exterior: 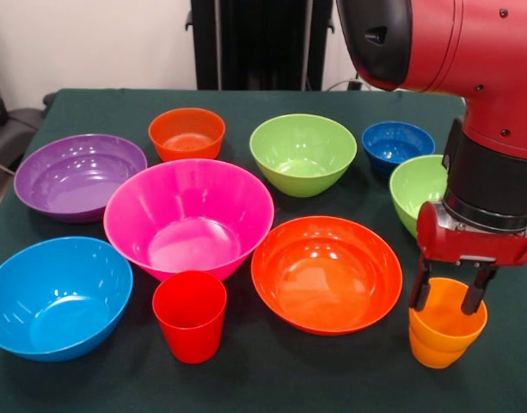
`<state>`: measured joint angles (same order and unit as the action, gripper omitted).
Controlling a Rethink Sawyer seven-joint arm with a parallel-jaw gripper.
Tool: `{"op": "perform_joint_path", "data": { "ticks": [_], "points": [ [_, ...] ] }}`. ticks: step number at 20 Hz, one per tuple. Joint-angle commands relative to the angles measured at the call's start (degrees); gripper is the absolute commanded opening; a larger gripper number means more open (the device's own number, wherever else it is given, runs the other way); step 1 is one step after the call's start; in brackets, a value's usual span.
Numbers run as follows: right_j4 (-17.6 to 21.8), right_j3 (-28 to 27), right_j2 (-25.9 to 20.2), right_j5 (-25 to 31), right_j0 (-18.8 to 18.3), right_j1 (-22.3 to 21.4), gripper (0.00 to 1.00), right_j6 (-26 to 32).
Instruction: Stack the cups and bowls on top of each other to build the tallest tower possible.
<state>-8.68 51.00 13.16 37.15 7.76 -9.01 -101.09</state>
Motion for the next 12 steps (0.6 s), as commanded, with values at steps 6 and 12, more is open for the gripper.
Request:
{"op": "perform_joint_path", "data": {
  "ticks": [6, 12],
  "points": [
    [2.85, 4.52, -5.70, 2.19, -1.66, 1.94, 1.00, -0.74],
    [1.68, 1.96, -6.21, 4.99, -1.90, 2.89, 1.00, -1.28]
  ]
}}
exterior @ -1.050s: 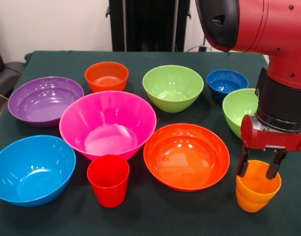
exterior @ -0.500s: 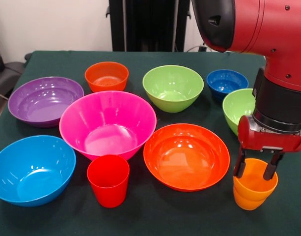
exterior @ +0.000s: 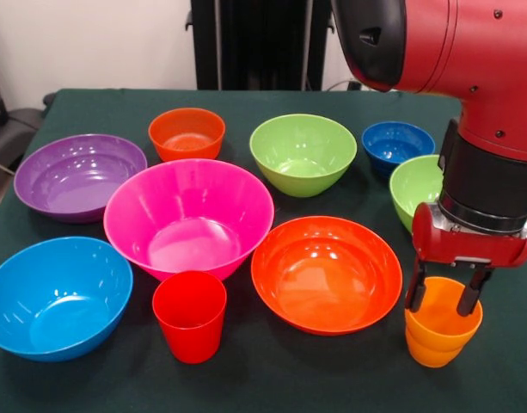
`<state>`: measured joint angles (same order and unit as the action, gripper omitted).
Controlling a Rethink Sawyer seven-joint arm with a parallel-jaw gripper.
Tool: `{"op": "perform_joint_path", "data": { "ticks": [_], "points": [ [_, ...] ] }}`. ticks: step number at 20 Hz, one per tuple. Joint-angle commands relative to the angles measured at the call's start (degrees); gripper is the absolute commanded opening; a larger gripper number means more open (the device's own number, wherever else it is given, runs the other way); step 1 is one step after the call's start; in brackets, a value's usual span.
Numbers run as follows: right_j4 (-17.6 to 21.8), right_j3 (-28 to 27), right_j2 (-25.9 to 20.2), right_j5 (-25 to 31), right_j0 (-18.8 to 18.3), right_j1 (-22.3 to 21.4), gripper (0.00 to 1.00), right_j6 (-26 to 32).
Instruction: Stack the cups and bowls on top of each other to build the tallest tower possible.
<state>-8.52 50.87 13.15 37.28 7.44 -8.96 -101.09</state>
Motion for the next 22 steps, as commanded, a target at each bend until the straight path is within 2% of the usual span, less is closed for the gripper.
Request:
{"op": "perform_joint_path", "data": {
  "ticks": [1, 6, 11, 13, 16, 22],
  "points": [
    [1.38, 1.33, -6.16, 5.81, -1.63, 3.10, 1.00, -1.25],
    [0.58, -2.38, -6.33, 11.05, -1.87, 4.36, 1.00, -0.94],
    [0.59, -0.56, -6.65, 10.07, -2.10, 3.53, 1.00, -1.02],
    [0.30, -1.71, -6.39, 12.24, -2.04, 3.74, 1.00, -1.53],
    [0.05, -6.19, -5.80, 18.54, -1.97, 5.10, 1.00, -1.55],
    [-0.20, -7.85, -6.15, 19.51, -2.09, 5.67, 1.00, -1.94]
  ]
}}
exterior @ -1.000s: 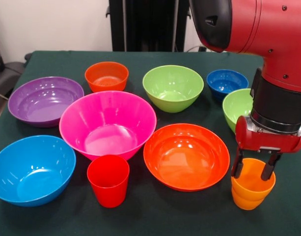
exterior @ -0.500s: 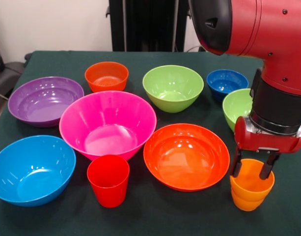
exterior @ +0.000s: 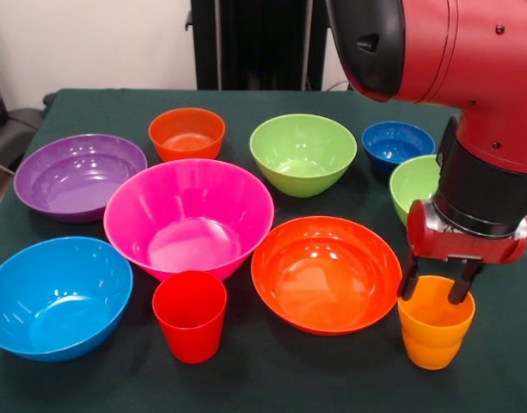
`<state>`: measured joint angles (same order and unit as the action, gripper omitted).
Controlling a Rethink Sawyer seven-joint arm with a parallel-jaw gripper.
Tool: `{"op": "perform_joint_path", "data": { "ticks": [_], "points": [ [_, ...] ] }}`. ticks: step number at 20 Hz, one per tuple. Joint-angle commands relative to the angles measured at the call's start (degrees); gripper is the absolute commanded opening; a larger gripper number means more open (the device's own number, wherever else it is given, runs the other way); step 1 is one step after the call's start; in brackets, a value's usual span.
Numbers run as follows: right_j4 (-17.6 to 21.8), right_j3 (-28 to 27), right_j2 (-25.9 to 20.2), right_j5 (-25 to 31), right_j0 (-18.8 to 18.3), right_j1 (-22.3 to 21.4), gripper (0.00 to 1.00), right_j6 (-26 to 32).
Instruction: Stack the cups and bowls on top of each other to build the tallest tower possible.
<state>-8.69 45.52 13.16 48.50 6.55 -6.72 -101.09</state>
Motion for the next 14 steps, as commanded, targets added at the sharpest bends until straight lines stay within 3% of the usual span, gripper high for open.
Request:
{"op": "perform_joint_path", "data": {
  "ticks": [1, 14],
  "points": [
    [-0.27, -3.63, -6.39, 9.61, -1.46, 3.78, 1.00, -1.79],
    [-2.04, -8.94, -6.72, 11.49, -1.43, 6.13, 1.00, -2.94]
  ]
}}
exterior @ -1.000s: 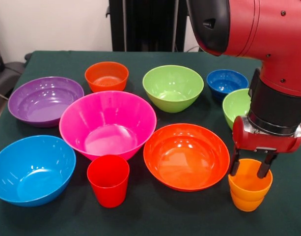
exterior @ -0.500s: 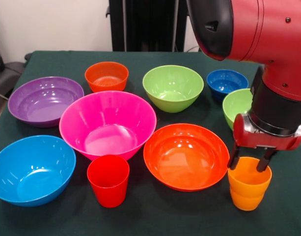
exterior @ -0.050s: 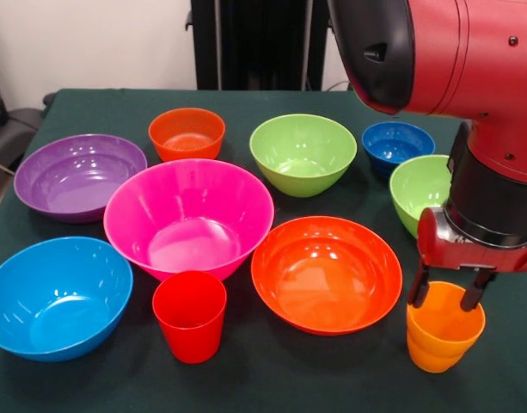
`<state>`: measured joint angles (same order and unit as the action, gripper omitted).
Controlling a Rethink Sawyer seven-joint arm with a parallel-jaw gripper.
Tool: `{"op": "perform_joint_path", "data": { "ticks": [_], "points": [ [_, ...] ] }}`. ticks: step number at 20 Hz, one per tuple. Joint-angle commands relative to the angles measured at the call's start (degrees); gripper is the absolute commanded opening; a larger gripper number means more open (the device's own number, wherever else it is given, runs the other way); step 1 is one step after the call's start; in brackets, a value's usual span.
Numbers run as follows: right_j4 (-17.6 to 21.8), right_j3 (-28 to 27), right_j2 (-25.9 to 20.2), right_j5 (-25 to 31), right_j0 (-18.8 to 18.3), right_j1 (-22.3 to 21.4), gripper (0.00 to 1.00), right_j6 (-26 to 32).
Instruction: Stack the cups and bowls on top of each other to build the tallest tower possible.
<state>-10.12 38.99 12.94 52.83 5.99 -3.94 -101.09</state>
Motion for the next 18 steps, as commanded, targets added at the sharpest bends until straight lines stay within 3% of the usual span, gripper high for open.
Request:
{"op": "perform_joint_path", "data": {
  "ticks": [1, 5, 18],
  "points": [
    [-0.79, -2.42, -6.45, 6.94, -0.83, 3.34, 1.00, -2.96],
    [-1.34, -3.94, -6.04, 8.57, -0.87, 4.01, 1.00, -2.60],
    [-0.57, -1.58, -4.92, 9.51, -0.95, 2.60, 1.00, -1.24]
  ]
}}
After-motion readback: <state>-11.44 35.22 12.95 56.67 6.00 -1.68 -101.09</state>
